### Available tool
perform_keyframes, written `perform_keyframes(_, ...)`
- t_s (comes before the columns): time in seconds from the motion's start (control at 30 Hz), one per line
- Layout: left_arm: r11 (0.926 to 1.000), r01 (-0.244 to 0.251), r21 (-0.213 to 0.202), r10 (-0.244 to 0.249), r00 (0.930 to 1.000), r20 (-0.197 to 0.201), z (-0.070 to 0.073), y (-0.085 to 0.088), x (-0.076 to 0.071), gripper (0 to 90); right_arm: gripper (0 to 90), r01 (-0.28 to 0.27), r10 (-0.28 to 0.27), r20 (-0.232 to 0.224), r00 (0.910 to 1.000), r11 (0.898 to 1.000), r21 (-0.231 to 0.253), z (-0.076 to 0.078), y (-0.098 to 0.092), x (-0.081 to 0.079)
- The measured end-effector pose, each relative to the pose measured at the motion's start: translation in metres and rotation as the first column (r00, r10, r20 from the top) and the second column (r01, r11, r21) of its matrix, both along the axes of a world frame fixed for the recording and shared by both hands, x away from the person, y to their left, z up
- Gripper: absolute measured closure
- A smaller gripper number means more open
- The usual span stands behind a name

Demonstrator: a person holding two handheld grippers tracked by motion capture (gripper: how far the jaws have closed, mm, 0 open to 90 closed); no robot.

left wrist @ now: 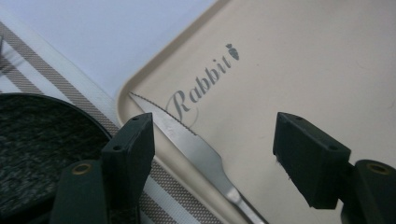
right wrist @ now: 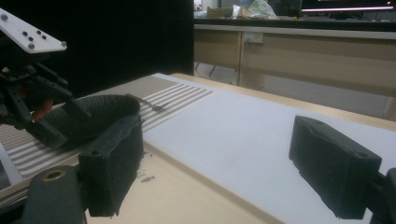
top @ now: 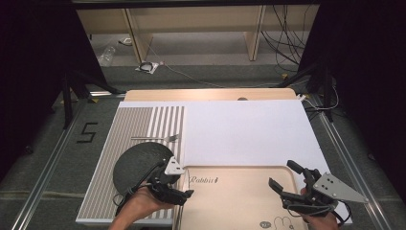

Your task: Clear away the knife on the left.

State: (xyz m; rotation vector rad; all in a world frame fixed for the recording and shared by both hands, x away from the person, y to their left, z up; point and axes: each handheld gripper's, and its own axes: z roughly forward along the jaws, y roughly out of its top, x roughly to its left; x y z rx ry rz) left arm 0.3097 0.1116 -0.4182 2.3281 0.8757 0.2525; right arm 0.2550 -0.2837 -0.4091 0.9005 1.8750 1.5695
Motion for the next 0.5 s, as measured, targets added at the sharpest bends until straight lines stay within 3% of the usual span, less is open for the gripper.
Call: perform_keyframes(0.5,0.9974,-0.066,-0.030,0.067,0.9967,0.045,0.016,0.021,0.013,26.5,18.7,-0.003,0.003,0.001,1.0000,1.000,0.005,0.000,0.000,0.000)
